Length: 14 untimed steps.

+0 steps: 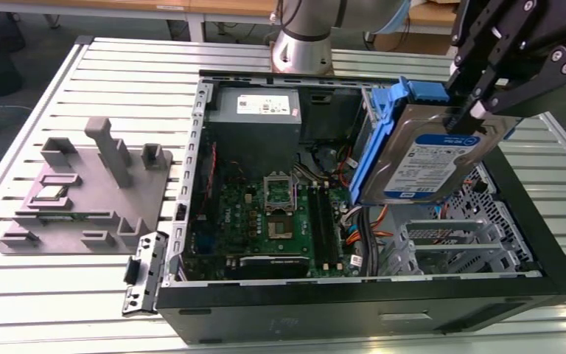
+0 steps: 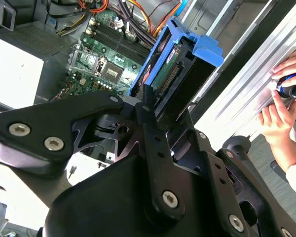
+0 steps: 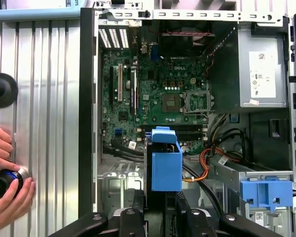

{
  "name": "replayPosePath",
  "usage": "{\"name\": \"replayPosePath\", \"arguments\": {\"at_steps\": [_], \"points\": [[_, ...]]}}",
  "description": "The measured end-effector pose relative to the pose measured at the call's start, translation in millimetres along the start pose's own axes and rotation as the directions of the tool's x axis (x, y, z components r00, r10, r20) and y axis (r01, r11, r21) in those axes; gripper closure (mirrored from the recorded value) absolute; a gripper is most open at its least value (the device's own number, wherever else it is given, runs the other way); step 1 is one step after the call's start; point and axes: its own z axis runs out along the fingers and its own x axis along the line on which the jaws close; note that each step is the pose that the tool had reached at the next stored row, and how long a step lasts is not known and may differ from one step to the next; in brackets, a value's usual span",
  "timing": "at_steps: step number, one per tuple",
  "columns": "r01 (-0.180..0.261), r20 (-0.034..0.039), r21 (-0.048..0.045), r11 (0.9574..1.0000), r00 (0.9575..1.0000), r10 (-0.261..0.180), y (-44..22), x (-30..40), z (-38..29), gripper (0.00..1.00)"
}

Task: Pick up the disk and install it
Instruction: 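Insert the disk into the insertion slot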

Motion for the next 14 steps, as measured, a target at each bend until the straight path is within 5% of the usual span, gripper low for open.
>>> {"name": "replayPosePath", "arguments": {"at_steps": [14], "points": [[0.0,0.0001,0.0,1.0,1.0,0.0,-15.9,4.6,-1.0,0.65]]}}
